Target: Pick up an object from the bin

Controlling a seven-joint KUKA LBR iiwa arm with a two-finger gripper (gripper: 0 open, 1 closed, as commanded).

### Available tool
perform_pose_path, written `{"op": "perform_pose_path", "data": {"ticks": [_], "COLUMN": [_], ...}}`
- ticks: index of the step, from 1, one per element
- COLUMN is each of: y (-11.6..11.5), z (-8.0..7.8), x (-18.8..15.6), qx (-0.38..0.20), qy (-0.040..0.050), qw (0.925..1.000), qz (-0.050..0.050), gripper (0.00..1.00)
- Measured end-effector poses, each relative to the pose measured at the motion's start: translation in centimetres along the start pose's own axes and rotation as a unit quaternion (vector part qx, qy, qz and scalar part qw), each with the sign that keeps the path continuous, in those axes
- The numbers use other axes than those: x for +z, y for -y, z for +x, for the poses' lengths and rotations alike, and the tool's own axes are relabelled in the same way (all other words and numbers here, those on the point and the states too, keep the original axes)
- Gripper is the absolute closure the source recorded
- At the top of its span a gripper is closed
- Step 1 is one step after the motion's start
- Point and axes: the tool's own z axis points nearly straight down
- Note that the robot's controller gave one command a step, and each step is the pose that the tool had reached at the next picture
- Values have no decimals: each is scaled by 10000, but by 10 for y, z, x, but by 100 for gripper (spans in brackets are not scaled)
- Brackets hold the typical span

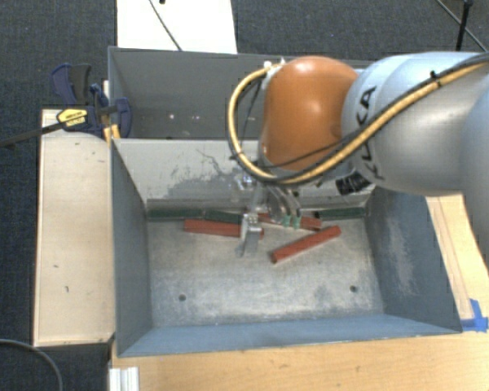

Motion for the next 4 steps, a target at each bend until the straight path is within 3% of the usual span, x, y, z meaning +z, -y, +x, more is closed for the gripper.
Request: {"op": "perform_pose_path", "data": {"ticks": [1,2,3,4], "y": [42,42,81,124], "z": [4,54,16,11], "x": [126,106,35,127], "qx": [217,-1601,-1469,-1525], "qy": [-9,-12,48,-37], "qw": [9998,9871,9891,9883], "qz": [5,5,18,10], "gripper": [0,0,0,0]}}
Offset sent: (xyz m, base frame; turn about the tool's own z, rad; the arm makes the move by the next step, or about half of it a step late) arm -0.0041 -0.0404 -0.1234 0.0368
